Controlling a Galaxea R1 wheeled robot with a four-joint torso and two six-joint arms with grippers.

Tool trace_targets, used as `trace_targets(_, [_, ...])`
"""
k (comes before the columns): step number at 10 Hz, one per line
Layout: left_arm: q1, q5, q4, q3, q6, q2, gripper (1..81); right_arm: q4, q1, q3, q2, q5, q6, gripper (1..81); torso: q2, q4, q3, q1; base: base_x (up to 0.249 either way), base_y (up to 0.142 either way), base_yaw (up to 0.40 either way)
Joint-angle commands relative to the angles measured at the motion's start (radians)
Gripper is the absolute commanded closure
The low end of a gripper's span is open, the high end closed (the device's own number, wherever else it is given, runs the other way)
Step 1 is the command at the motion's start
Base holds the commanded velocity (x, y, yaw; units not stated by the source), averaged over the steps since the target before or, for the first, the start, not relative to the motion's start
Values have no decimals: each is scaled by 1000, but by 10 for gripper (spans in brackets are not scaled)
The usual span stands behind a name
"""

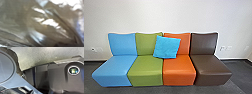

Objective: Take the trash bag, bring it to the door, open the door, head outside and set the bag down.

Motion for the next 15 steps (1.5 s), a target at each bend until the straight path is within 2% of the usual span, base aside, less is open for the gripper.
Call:
trace_targets(1, [-9,58,-7,20,35,-16,811,-51,-2,-76,40,-41,-4,10,95,0,0,-62,0,0,0])
trace_targets(3, [20,43,-6,13,61,7,811,-71,-24,-146,106,-40,-4,10,158,0,96,-103,0,0,0])
trace_targets(5, [30,43,-3,-19,67,41,811,-72,-34,-189,141,-40,-4,10,209,0,130,-135,0,0,0])
trace_targets(7, [31,44,-1,-50,68,68,811,-72,-30,-205,157,-40,-4,10,272,0,188,-176,0,0,0])
trace_targets(8, [31,44,-3,-59,69,72,811,-72,-28,-202,157,-40,-4,10,306,0,127,-199,0,0,0])
trace_targets(10, [34,43,-3,-82,69,87,811,-72,-27,-208,158,-40,-4,10,360,0,161,-236,0,0,0])
trace_targets(13, [82,43,-1,-263,70,208,811,-77,-39,-231,178,-40,-6,10,455,0,171,-297,0,0,0])
trace_targets(15, [119,41,11,-377,85,294,811,-91,-48,-311,237,-40,-4,10,526,0,171,-343,0,0,0])
